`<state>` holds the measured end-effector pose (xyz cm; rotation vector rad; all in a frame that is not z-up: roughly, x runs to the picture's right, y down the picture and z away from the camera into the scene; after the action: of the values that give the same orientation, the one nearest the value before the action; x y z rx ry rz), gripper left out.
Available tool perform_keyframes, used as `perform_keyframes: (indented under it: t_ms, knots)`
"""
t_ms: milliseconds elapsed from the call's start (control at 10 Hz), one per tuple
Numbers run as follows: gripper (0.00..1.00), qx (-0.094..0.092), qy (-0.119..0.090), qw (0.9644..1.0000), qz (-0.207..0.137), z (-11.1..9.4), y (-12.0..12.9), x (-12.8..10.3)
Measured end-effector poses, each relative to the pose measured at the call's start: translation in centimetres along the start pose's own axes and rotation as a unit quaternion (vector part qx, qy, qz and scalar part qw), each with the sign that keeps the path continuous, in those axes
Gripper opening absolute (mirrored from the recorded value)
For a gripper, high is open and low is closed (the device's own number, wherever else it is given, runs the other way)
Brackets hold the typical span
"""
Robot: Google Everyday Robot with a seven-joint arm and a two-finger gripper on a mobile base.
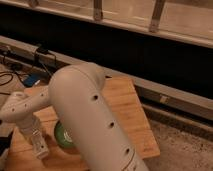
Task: Place the bottle in the ceramic bowl
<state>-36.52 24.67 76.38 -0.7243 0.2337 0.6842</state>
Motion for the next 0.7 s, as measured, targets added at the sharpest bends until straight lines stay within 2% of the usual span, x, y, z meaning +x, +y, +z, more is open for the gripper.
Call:
perform_keyframes:
  t_ms: [100, 300, 500, 700]
  knots:
    - [0.0, 0.001, -0.009, 1.0, -0.001, -0.5, 0.0, 0.0]
    - [0.0, 0.004, -0.036, 0.9993, -0.004, -3.2, 0.0, 0.0]
    - [0.0, 0.023, -0.07, 0.9973, -0.003, -7.9, -0.8, 0.0]
    - [0.0, 0.04, -0.093, 0.9948, 0.002, -11.1, -2.1, 0.0]
